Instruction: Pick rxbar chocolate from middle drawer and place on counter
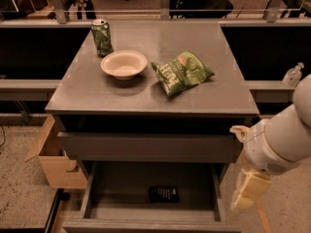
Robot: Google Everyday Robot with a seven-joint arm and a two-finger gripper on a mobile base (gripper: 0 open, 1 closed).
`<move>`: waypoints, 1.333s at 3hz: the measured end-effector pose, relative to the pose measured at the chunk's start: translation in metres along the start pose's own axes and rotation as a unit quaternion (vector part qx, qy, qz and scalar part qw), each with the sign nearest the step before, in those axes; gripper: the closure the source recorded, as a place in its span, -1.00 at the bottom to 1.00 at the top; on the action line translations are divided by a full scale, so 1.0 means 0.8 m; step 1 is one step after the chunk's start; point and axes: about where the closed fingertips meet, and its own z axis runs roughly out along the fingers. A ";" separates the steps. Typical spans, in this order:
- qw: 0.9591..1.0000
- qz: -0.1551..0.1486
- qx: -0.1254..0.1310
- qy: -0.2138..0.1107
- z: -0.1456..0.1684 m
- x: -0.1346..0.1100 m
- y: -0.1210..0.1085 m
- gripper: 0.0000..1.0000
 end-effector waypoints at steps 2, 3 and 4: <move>1.000 0.007 -0.025 0.011 0.098 0.018 0.016 -1.00; 0.999 0.030 -0.031 0.006 0.145 0.033 0.023 -1.00; 0.998 0.053 -0.030 -0.002 0.196 0.044 0.025 -1.00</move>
Offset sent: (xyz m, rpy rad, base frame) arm 0.0035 0.0145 -0.1274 -0.0108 0.0828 -0.0126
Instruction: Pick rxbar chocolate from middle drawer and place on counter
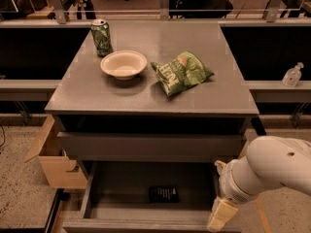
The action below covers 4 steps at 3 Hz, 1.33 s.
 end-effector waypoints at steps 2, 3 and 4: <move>1.000 0.011 -0.007 -0.014 0.022 -0.004 -0.006 -1.00; 0.999 0.027 -0.012 -0.023 0.056 -0.002 -0.012 -1.00; 0.999 0.038 -0.017 -0.028 0.086 -0.001 -0.014 -1.00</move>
Offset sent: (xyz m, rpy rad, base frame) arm 0.0204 0.0155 -0.0401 0.0904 0.0289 -0.0403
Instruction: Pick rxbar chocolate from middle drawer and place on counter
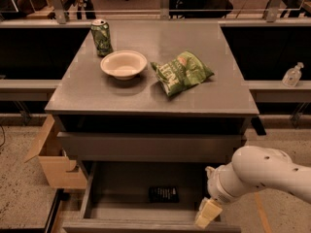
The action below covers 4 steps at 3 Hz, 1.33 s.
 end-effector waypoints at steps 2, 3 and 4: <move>1.000 0.013 -0.010 -0.018 0.062 0.005 -0.011 -1.00; 0.999 0.019 0.004 -0.048 0.090 0.004 -0.027 -1.00; 0.997 0.024 0.012 -0.068 0.107 0.001 -0.040 -1.00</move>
Offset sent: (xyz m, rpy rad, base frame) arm 0.0249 0.0135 -0.0729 0.0790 -0.0025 -0.0341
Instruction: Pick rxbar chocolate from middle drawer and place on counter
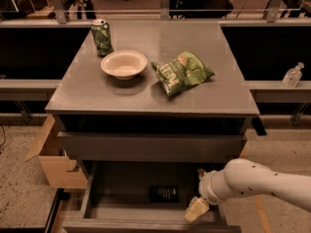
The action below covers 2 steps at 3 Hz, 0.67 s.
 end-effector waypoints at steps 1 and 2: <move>1.000 0.000 0.005 -0.016 0.016 -0.008 -0.011 -1.00; 1.000 0.001 0.003 -0.030 0.041 -0.016 -0.022 -1.00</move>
Offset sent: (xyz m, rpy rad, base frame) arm 0.0404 0.0232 -0.0306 0.0652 -0.0313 -0.0036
